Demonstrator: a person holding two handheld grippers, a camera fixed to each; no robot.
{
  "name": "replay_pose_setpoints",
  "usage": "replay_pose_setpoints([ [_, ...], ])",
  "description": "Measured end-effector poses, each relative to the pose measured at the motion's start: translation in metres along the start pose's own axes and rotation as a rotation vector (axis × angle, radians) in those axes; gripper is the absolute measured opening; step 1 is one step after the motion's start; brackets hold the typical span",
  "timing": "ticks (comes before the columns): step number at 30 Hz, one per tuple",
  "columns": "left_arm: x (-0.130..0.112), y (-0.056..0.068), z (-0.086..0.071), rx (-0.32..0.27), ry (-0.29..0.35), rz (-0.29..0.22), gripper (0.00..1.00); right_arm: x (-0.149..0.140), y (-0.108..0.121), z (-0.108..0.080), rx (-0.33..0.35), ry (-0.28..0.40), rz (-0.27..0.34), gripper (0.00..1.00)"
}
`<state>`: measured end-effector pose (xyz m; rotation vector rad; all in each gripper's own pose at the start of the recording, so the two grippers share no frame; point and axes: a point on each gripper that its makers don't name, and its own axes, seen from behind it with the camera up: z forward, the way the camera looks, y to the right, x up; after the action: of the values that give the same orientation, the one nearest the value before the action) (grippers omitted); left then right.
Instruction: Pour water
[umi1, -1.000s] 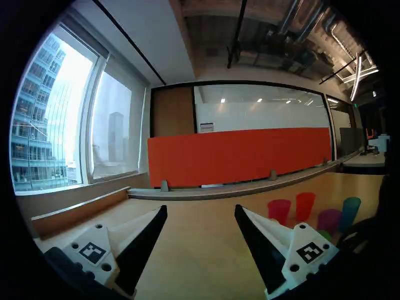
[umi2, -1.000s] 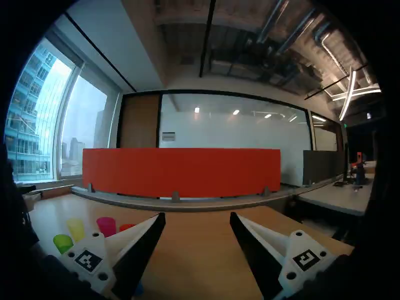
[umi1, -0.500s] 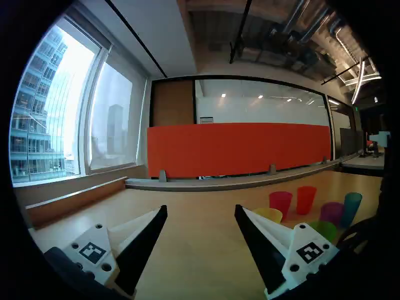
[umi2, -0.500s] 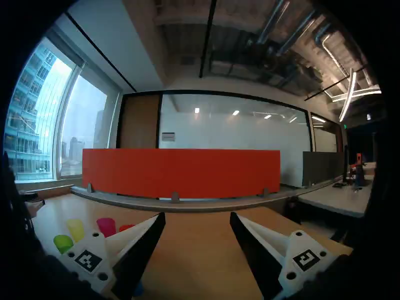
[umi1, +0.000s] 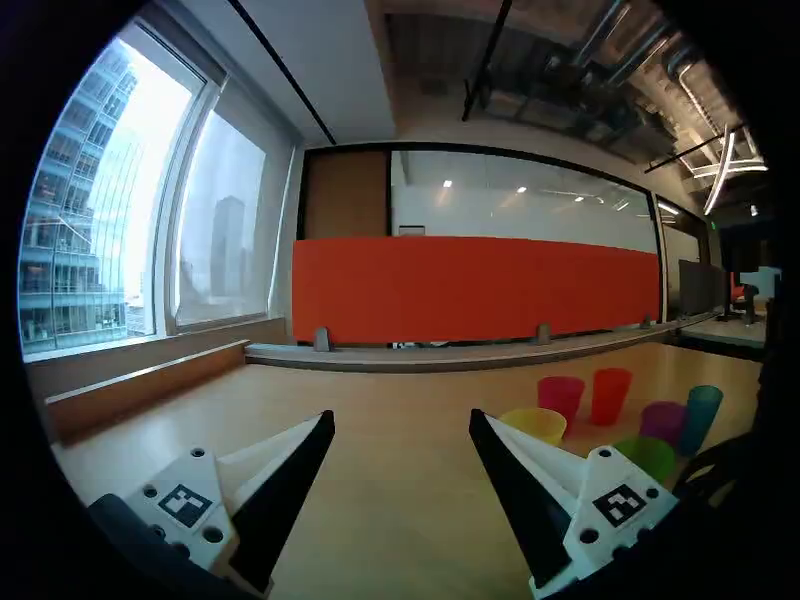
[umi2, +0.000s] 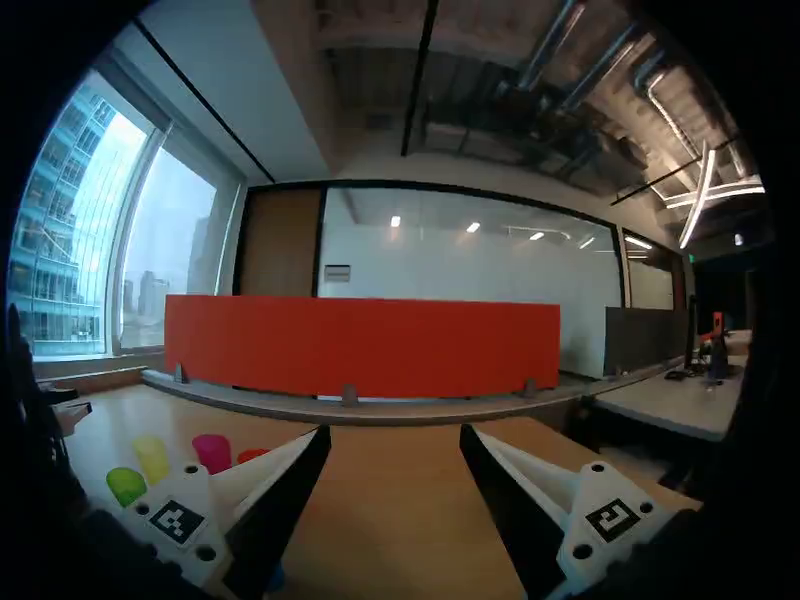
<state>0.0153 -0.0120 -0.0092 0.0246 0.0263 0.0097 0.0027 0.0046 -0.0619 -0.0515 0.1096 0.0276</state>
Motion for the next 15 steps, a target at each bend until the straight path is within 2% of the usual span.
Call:
replay_pose_setpoints([
  [15, -0.0006, 0.0009, 0.0020, -0.002, -0.008, 0.001, 1.00, 0.0020, -0.0036, -0.0018, 0.009, 0.005, -0.013, 1.00],
])
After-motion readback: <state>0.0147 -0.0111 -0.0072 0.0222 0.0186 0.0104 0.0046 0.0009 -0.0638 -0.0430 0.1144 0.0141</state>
